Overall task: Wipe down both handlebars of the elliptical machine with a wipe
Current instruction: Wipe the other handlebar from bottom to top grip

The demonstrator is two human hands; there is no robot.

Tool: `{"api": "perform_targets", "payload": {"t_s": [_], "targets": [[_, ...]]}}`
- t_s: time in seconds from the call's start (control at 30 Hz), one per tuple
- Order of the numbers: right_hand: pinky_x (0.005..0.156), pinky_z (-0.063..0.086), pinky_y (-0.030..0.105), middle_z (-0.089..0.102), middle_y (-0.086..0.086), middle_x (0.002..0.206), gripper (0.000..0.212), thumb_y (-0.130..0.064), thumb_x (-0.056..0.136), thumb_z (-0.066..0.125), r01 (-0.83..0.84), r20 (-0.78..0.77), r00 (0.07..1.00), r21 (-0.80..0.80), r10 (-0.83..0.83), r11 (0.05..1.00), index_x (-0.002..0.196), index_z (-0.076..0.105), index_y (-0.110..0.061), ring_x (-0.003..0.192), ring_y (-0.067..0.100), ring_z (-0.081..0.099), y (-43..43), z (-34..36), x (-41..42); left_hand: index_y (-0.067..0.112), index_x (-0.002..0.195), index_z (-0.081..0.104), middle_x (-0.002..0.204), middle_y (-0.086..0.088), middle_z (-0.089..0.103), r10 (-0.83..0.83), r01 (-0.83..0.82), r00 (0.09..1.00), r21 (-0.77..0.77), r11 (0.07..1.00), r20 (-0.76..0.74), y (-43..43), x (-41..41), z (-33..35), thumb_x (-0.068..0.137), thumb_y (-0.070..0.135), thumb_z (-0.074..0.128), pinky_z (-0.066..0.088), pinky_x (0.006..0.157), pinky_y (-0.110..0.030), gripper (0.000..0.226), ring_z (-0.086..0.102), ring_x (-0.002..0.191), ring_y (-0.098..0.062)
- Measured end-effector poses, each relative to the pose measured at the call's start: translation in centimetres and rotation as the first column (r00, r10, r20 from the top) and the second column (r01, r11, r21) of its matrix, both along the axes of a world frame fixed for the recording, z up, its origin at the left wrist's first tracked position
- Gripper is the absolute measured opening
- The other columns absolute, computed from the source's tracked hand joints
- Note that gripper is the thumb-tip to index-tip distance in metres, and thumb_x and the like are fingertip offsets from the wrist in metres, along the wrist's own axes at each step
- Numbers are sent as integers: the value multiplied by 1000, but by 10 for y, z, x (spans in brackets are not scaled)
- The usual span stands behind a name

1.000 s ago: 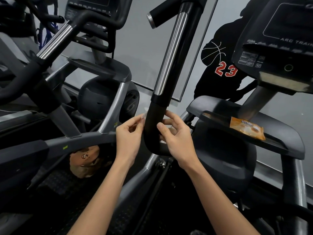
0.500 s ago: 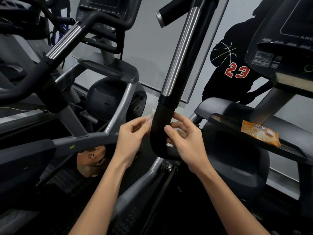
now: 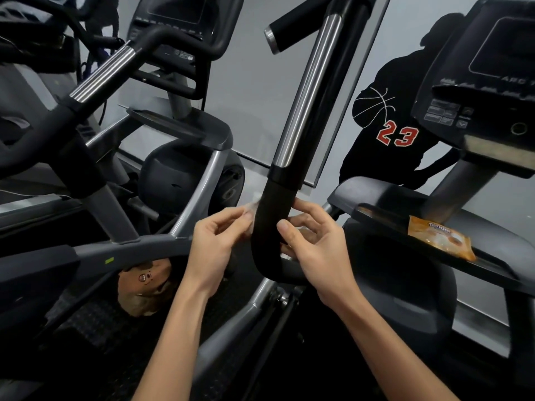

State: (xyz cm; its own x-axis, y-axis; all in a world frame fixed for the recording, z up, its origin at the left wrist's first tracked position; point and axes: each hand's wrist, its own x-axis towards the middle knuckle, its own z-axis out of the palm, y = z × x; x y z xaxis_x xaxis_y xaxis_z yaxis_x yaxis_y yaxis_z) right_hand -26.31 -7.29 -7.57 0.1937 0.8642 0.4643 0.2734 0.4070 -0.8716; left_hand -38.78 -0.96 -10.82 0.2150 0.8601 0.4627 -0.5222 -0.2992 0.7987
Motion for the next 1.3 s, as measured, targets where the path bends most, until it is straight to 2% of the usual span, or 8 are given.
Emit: {"api": "perform_targets", "payload": {"t_s": [0.13, 0.3, 0.4, 0.5, 0.67, 0.8, 1.13, 1.3], "targets": [[73, 58, 40, 66, -5, 73, 31, -8, 86, 63, 0, -2, 1000, 9, 0, 1000, 107, 60, -31, 80, 25, 70, 1, -1, 0, 17, 95, 68, 61, 13, 66, 25, -27, 998, 38, 999, 57, 3, 6, 28, 91, 5, 52, 45, 61, -9, 20, 59, 55, 3], [72, 58, 36, 65, -10, 69, 31, -6, 86, 61, 1, -18, 1000, 18, -1, 1000, 108, 60, -29, 78, 20, 70, 1, -3, -1, 21, 84, 77, 86, -4, 74, -120, 114, 991, -100, 988, -60, 8, 5, 17, 92, 15, 51, 52, 74, -27, 28, 68, 80, -12], [71, 58, 33, 65, -9, 70, 32, -5, 87, 61, -7, -29, 1000, 23, 8, 1000, 107, 59, -30, 78, 18, 70, 1, -4, -2, 23, 84, 76, 82, 3, 74, -103, 100, 995, -119, 988, -15, 5, 1, 9, 91, 10, 51, 51, 72, -22, 29, 68, 77, -6], [69, 56, 30, 65, -10, 69, 32, -5, 87, 60, -7, -39, 999, 20, 7, 1000, 107, 59, -30, 76, 15, 69, 1, -4, -3, 17, 95, 69, 62, 10, 67, -8, 9, 998, -16, 1000, 55, 1, 3, 18, 89, 8, 53, 47, 62, -14, 19, 61, 57, 1], [69, 58, 32, 63, -13, 69, 32, -8, 86, 61, -3, -22, 1000, 2, 3, 1000, 112, 58, -27, 74, 13, 67, 0, -4, -2, 20, 97, 67, 92, 8, 68, 332, -333, 942, 280, 900, 52, 1, 6, 9, 85, 2, 62, 49, 76, -13, 22, 64, 88, -1], [74, 57, 43, 61, -12, 70, 32, -9, 86, 62, 18, -20, 1000, 1, -18, 1000, 112, 58, -26, 72, 16, 65, 1, -5, -2, 16, 98, 67, 98, 23, 64, 507, -455, 862, 475, 753, 21, -2, -2, -33, 81, 13, 65, 47, 79, -12, 17, 62, 92, 0], [69, 56, 36, 61, -12, 69, 29, -8, 85, 62, -10, -41, 999, 4, 11, 1000, 106, 59, -29, 69, 14, 64, 3, -4, 0, 8, 105, 64, 102, 6, 61, 525, -473, 847, 565, 676, 81, 6, 6, 15, 83, 1, 63, 48, 85, -16, 24, 60, 97, -2], [70, 54, 38, 61, -12, 69, 30, -8, 86, 62, -1, -26, 1000, 0, 1, 1000, 106, 59, -30, 68, 13, 62, 4, -4, -1, 11, 101, 64, 101, 5, 61, 571, -491, 818, 604, 628, 70, 0, 0, -25, 82, 4, 61, 46, 85, -13, 21, 59, 99, 1]]}}
